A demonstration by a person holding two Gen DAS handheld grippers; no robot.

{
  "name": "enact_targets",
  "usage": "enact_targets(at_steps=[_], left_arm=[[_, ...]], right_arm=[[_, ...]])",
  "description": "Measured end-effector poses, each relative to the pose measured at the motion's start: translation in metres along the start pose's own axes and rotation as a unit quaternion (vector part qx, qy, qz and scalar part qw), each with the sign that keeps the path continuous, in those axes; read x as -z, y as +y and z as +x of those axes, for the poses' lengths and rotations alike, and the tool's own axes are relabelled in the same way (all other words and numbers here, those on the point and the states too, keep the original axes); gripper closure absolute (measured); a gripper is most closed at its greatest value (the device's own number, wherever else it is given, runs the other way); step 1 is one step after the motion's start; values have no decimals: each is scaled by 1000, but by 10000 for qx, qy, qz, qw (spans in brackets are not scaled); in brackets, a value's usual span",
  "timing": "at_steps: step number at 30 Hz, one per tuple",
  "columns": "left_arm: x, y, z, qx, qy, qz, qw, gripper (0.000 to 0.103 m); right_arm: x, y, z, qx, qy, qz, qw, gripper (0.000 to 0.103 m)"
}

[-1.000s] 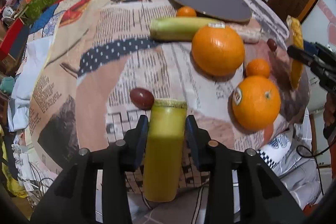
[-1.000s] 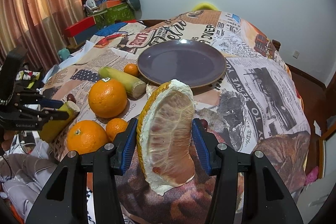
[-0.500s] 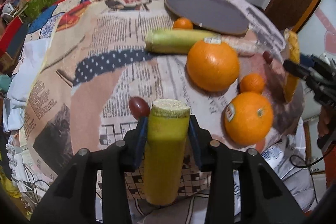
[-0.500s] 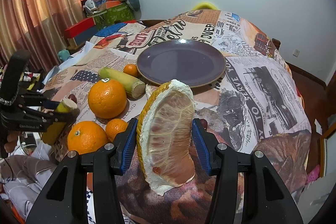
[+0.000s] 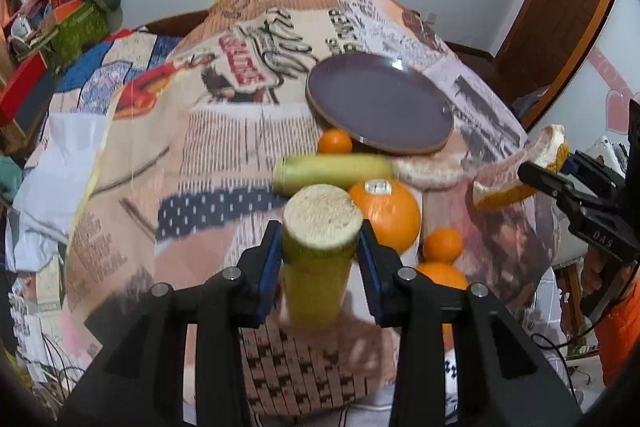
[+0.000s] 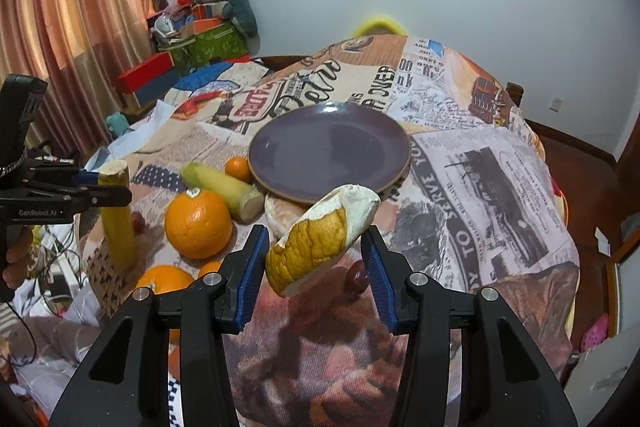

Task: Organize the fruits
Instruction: 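Carry the yellow cylinder and pomelo segment over the purple plate with both tools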

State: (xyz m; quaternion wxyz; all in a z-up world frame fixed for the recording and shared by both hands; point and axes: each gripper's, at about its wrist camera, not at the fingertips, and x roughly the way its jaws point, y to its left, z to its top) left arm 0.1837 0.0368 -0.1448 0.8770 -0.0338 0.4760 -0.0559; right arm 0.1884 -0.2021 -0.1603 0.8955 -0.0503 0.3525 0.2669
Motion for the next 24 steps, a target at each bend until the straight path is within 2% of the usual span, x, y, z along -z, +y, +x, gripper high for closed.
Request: enact_targets(at_steps=[18, 24], left_arm=[[-64, -5, -16, 130, -850, 43, 9963, 67], [-89, -6, -8, 261, -974, -6, 9949, 67]], right_arm=[[-28, -10, 2, 90, -230, -27, 9997, 60], [-43, -15, 4, 228, -388, -80, 9990, 60]])
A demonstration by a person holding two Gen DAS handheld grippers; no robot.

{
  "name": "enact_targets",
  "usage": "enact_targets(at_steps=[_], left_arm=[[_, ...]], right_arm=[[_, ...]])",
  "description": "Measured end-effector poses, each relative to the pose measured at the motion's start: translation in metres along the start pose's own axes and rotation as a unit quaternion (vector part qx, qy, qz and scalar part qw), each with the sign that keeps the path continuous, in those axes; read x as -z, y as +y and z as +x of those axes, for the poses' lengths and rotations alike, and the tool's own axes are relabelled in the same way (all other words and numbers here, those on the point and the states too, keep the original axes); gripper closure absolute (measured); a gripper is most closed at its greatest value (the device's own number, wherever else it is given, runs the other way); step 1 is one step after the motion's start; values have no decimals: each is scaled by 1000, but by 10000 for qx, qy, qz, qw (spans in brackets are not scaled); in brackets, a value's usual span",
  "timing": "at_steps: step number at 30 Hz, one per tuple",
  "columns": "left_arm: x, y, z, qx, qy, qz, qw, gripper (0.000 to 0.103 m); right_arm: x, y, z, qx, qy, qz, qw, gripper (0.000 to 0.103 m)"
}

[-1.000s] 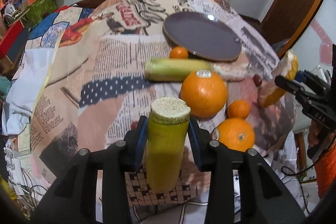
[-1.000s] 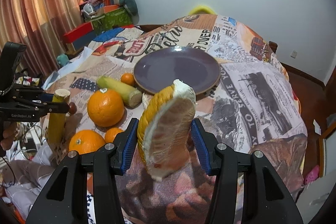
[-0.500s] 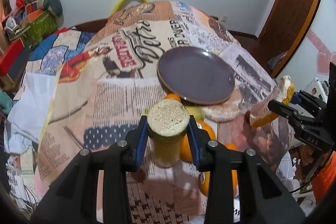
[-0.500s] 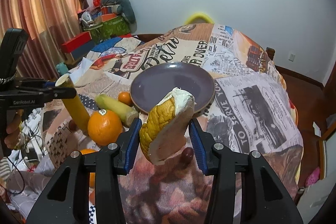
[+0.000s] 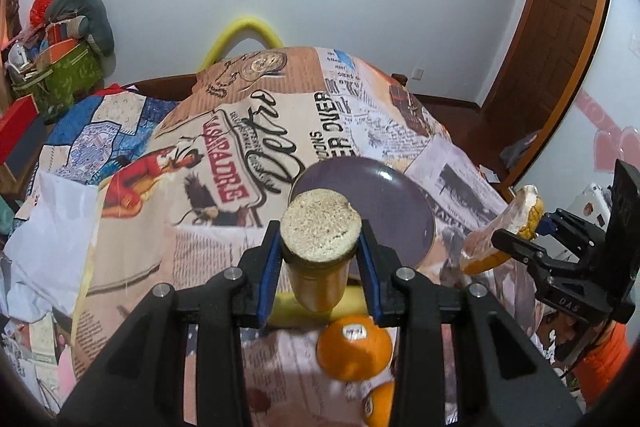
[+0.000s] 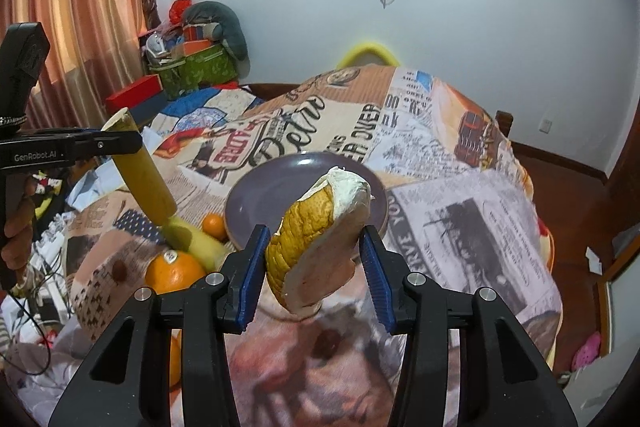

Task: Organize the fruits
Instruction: 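Carry the yellow cylinder and pomelo segment over the purple plate with both tools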

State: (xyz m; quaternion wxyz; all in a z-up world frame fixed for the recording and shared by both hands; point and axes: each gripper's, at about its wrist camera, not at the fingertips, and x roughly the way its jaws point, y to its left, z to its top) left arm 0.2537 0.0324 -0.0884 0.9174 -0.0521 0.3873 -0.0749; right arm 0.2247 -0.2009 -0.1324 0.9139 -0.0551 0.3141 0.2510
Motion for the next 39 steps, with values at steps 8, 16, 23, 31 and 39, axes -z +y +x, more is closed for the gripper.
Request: enact_targets(at_steps=[8, 16, 23, 31, 39], left_arm=[[-19, -3, 40, 212, 157, -135, 9996, 67], [-29, -14, 79, 293, 455, 13, 9985, 67], [-36, -17, 107, 357, 715, 125, 9967, 67], [-44, -20, 130, 329, 766, 173, 9964, 67], [-54, -14, 149, 302, 726, 52, 9969, 67]], right_arm=[[-14, -11, 15, 108, -40, 40, 9999, 60], [-22, -14, 41, 88, 87, -65, 9999, 60], [-25, -15, 69, 52, 265, -180, 9995, 60], [-34, -15, 96, -68, 396, -204, 9990, 60], [-40, -12, 111, -156, 420, -243, 9987, 60]])
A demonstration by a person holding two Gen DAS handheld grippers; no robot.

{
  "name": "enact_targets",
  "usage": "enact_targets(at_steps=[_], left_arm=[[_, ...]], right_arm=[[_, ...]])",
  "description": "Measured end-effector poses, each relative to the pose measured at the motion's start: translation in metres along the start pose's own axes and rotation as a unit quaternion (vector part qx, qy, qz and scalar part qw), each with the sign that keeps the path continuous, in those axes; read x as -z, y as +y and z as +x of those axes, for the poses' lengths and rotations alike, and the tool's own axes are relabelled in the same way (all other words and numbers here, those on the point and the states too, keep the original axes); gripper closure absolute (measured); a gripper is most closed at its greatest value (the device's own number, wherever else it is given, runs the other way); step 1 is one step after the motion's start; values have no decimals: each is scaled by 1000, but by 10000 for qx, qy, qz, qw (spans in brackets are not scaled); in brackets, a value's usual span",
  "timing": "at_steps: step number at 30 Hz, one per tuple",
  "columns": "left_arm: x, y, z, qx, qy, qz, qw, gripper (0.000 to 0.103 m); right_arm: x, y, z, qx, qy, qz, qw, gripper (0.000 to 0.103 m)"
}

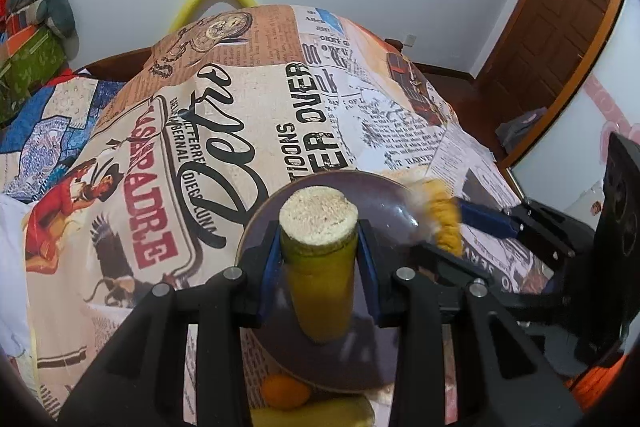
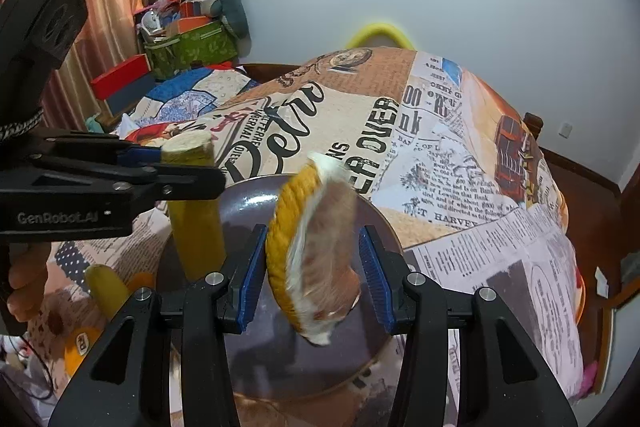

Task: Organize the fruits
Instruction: 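Carry the yellow cylinder and pomelo segment over the purple plate with both tools, then lower both fruits onto the purple plate and open both grippers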

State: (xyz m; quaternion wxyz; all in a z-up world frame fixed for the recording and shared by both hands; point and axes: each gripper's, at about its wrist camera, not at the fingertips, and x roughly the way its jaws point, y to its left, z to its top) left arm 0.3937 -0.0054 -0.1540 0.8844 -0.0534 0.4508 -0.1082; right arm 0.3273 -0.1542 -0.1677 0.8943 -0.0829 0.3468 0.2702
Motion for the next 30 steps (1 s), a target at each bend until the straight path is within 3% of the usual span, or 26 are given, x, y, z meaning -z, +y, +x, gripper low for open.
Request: enact_targets(at_steps=[5, 17, 19, 25, 30], left_arm=[[-2, 5, 10, -193, 62, -10, 9998, 65], [9, 18, 12, -93, 342, -297, 9989, 63], [12, 14, 9, -35, 402, -240, 9989, 58], [22, 1, -11, -237, 238, 40, 9994, 56], [31, 2, -39, -243, 88, -15, 9997, 53]], right_arm=[[-1, 3, 9, 5, 109, -37, 9999, 59], [3, -2, -11, 8, 73, 151, 9999, 53], [4, -2, -16, 23, 70, 174, 9998, 49], [11, 4, -36, 144, -17, 99, 9998, 48], [14, 13, -54, 206, -125, 60, 9997, 46]])
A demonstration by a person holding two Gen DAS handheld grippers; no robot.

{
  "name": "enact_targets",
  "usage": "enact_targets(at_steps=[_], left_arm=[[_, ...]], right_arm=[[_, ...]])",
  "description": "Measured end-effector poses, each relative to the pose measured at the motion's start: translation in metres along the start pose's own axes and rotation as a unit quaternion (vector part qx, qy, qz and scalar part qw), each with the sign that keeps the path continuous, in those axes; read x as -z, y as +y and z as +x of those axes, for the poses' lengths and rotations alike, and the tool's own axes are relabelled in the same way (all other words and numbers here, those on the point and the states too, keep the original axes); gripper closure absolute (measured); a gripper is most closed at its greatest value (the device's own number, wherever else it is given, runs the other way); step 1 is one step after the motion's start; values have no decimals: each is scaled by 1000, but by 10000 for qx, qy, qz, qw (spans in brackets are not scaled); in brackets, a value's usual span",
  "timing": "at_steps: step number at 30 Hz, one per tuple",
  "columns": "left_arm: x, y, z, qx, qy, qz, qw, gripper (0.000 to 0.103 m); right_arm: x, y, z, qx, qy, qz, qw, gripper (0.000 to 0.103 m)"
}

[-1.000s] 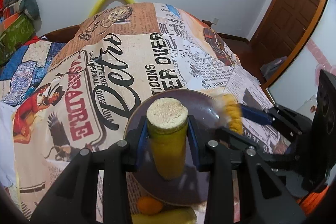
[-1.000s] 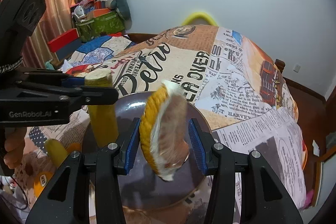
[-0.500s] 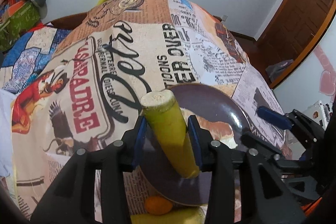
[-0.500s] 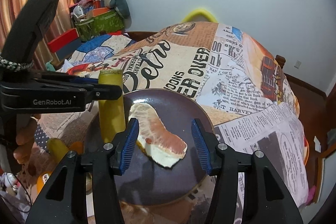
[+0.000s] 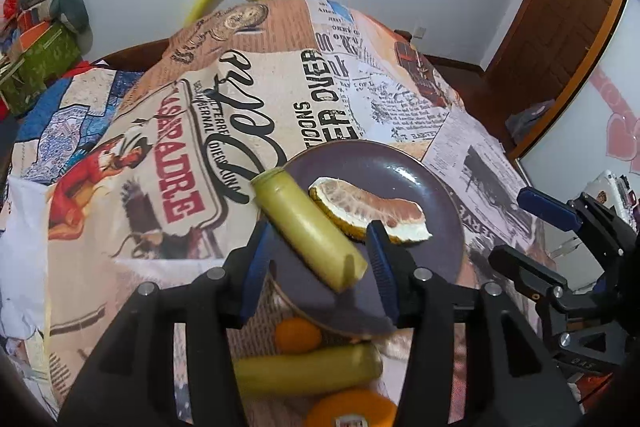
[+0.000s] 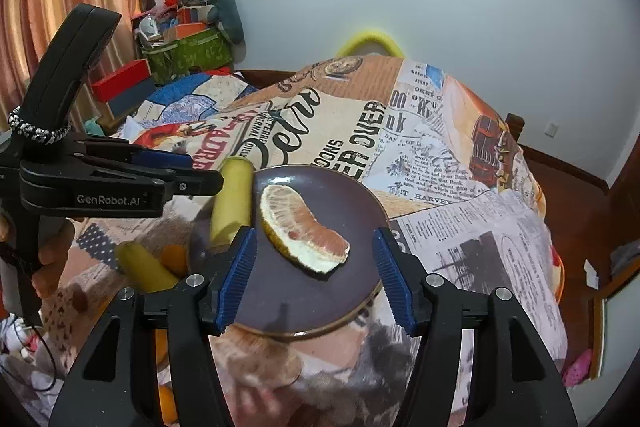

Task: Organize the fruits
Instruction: 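Lower both fruits onto the purple plate and open both grippers, then move the right tool to the large orange and close on it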

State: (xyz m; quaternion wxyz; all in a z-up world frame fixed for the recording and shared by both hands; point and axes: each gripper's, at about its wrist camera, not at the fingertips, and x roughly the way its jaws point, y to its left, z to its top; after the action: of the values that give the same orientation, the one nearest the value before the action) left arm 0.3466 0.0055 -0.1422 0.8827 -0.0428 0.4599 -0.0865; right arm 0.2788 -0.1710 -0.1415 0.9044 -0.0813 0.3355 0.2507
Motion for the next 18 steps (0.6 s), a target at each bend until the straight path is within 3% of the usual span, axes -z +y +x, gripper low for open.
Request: enact_targets(at_steps=[8, 18], left_arm=[[23, 10, -52, -218, -297, -38, 9993, 50], [70, 27, -99, -423, -380, -99, 9983, 49]], right_arm=[[11, 17, -29, -68, -143, 73, 9998, 44], [30, 47, -58, -156, -193, 82, 9997, 44]])
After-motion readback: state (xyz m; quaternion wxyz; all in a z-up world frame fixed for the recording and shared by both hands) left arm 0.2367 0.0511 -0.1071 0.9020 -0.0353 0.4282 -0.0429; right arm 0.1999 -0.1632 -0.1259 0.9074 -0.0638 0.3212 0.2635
